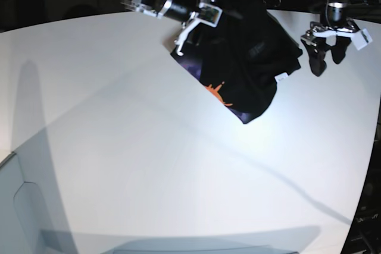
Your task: Fold the T-shirt properly
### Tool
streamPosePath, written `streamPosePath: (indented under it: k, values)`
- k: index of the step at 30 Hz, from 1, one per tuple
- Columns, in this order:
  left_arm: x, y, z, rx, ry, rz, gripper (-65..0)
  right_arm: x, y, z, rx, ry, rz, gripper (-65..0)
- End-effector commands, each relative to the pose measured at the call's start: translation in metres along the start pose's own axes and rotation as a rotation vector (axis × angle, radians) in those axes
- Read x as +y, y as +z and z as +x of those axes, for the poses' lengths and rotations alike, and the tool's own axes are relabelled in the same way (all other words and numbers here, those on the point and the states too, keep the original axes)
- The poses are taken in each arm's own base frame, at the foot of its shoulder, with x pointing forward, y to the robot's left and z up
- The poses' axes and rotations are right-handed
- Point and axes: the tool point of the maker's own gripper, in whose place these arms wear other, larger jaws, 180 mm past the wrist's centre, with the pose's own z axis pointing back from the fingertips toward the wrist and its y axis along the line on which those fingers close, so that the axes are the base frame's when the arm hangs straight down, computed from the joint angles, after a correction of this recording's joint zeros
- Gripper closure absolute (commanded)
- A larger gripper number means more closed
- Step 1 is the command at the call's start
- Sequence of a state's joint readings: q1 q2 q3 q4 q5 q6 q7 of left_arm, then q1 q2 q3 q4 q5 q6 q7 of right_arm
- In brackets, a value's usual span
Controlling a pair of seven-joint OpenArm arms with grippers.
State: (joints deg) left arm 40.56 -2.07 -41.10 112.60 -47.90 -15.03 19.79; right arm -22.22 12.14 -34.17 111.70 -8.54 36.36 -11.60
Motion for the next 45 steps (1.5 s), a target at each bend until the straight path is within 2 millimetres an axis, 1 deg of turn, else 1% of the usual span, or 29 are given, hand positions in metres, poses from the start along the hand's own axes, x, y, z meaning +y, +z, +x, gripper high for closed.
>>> streamPosePath:
  k: [1,3,6,8,11,12,16,19,23,28,32,33,34,41,42,43,45]
  values:
    - [-0.003,0.008,0.004,-0.018,-0.003,-0.004,-51.6,-0.019,0.017,-0.004,0.026,0.068,-0.026,-35.9]
    - [-0.004,0.015,-0.004,-0.013,0.025,0.016,-51.6,-0.034,0.020,-0.002,0.024,0.080,-0.065,-35.9]
    - [-0.002,0.017,-0.015,0.002,0.058,0.038,-51.6,-0.052,0.023,0.000,0.021,0.085,-0.115,-35.9]
    - [-0.008,0.014,-0.029,0.042,0.053,0.020,-51.6,-0.056,0.021,0.002,0.013,0.082,-0.125,-35.9]
    - [-0.020,0.009,-0.042,0.073,0.040,-0.004,-51.4,-0.061,0.017,0.011,-0.012,0.081,-0.140,-35.9]
    - [-0.024,0.007,-0.046,0.084,0.036,-0.016,-51.4,-0.061,0.017,0.010,-0.009,0.081,-0.140,-35.9]
    - [-0.051,-0.004,-0.059,0.113,0.011,-0.082,-51.3,-0.066,0.016,0.014,-0.014,0.095,-0.146,-35.9]
    - [-0.064,-0.010,-0.067,0.129,-0.012,-0.111,-51.3,-0.068,0.015,0.015,-0.017,0.095,-0.153,-35.9]
    - [-0.062,-0.013,-0.070,0.135,0.000,-0.106,-51.3,-0.074,0.018,0.013,-0.012,0.095,-0.169,-35.9]
    - [-0.055,-0.006,-0.077,0.161,-0.007,-0.091,-51.3,-0.075,0.019,0.014,-0.012,0.098,-0.173,-35.9]
    - [-0.051,-0.013,-0.082,0.167,0.005,-0.084,-50.8,-0.075,0.019,0.013,-0.010,0.098,-0.173,-35.9]
    - [-0.051,-0.014,-0.083,0.166,0.010,-0.084,-49.2,-0.075,0.019,0.013,-0.010,0.098,-0.173,-35.9]
    - [-0.052,-0.016,-0.083,0.162,0.014,-0.085,-45.7,-0.076,0.018,0.014,-0.011,0.099,-0.174,-35.9]
    - [-0.051,-0.016,-0.082,0.154,0.022,-0.081,-9.8,-0.076,0.019,0.012,-0.005,0.101,-0.172,-35.9]
    - [-0.048,-0.015,-0.080,0.152,0.033,-0.074,-3.7,-0.076,0.019,0.012,-0.005,0.103,-0.173,-35.9]
    - [-0.043,-0.014,-0.077,0.146,0.044,-0.061,0.0,-0.076,0.019,0.012,-0.005,0.103,-0.173,-35.9]
    - [-0.032,-0.009,-0.071,0.123,0.091,-0.032,-0.6,-0.077,0.019,0.012,-0.007,0.101,-0.175,-35.9]
